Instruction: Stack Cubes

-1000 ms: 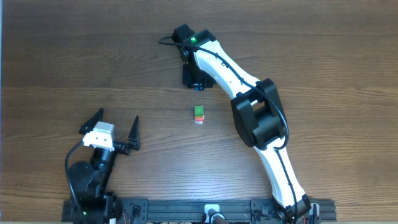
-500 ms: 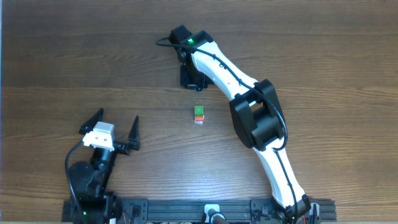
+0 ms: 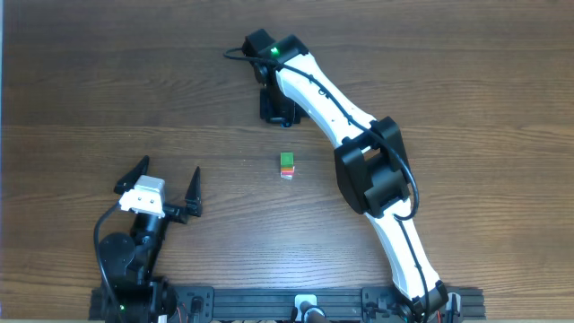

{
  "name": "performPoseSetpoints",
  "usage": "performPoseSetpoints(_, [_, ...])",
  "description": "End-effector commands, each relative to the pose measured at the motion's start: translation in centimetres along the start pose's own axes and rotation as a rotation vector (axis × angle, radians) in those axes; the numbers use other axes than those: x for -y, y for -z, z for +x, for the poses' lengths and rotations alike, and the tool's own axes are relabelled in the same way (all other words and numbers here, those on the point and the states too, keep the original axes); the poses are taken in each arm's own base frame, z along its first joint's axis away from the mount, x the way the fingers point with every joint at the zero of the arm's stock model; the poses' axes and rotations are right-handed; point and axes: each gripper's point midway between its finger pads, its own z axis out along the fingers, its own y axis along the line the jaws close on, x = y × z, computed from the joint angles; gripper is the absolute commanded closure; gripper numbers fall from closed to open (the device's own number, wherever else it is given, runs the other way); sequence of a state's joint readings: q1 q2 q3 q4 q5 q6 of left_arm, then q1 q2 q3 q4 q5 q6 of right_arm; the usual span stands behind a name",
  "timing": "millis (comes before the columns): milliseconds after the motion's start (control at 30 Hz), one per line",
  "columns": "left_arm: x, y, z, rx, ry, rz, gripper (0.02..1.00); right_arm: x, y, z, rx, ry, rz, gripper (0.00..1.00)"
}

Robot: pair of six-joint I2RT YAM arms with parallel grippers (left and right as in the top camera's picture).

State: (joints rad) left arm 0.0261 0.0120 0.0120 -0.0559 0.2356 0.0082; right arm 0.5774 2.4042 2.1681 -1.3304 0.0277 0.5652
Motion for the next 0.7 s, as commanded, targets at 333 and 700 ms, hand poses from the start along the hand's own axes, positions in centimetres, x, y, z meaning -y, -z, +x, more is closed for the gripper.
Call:
performPoseSetpoints(333, [0.1, 0.0, 0.2, 0.000, -0.014, 0.004, 0.023, 2.2, 11.9, 3.3, 0.083, 0.030, -0.027, 0.989])
performPoseSetpoints(700, [0.1, 0.0, 0.2, 0.000, -0.014, 0.004, 0.020, 0.8, 14.5, 9.5, 0.032, 0.012, 0.003, 0.989])
